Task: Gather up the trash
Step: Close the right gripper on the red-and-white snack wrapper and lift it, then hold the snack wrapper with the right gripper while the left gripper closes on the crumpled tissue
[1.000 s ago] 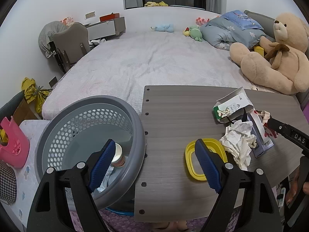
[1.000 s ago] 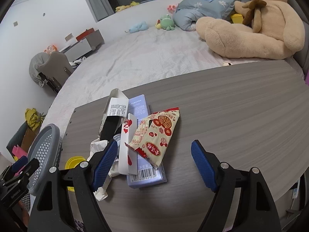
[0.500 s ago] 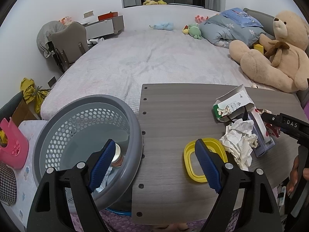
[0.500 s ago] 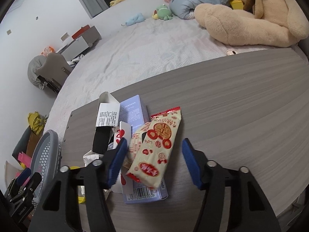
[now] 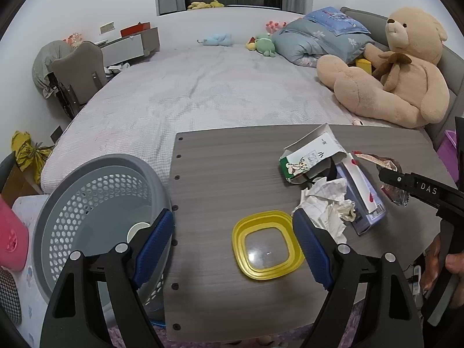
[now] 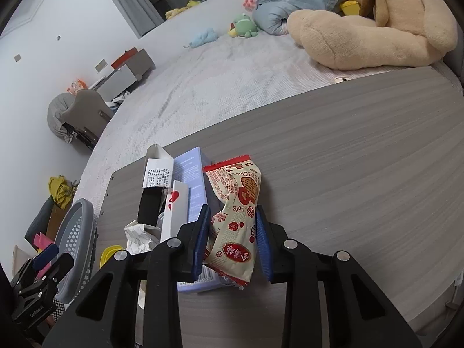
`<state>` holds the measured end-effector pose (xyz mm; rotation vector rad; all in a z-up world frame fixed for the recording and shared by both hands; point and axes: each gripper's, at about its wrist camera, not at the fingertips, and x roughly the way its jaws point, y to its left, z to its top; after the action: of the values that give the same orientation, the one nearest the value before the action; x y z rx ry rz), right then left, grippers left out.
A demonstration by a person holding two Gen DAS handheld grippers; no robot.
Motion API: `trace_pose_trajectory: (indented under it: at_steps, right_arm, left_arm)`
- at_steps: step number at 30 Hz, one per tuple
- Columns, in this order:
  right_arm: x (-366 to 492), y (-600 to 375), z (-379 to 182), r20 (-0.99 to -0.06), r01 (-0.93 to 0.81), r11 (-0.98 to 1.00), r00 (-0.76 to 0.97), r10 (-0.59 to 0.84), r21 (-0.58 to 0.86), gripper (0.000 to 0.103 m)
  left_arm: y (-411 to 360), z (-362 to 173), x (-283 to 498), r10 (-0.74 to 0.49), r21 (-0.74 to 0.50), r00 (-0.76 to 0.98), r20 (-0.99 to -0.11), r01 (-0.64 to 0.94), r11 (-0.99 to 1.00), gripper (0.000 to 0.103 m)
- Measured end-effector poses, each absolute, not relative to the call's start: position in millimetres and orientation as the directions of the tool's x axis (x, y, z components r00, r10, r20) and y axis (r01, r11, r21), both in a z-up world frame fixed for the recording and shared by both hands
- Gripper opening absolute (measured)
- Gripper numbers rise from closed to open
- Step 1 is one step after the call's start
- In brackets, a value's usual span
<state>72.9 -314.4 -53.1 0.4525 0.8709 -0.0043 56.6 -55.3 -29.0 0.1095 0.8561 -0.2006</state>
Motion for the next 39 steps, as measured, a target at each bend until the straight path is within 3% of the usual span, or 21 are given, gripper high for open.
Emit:
trace_pose_trajectory:
  at_steps: [13,32,34,39]
  right_arm:
    - [32.2,-337.4,-51.7,-0.702,0.198,0.887,0.69,0.177,0.418,0.03]
    - [22.8,-358.7,-61.4,-0.684,0.204,0.862,0.701,0.202,0.465,0.03]
    - [22.7,-358.8,-62.4,-0.684,0.204,0.861,0.7,0.204,0.466,0.03]
    - [22.8,-358.7,-63.1,-0.685,0.204,0.861,0.699,0.204,0.465,0.03]
  left_arm:
    - [-113.7,-48.5,58.0,-0.258,-0.027,0.525,-0.811,0.406,0.913,0.08]
    - [-145.4,-85.5,81.6,-0.244,0.015,0.461,-0.853,0.489,0.872,0.08]
    - [-144.7,-85.9,82.4,-0.25,0.009,0.459,-0.853,0.491,0.871,0.076]
    - [-145.3,-83.2,80.9,-0.264,-0.002,0.453,-0.851,0.501,0.865,0.054]
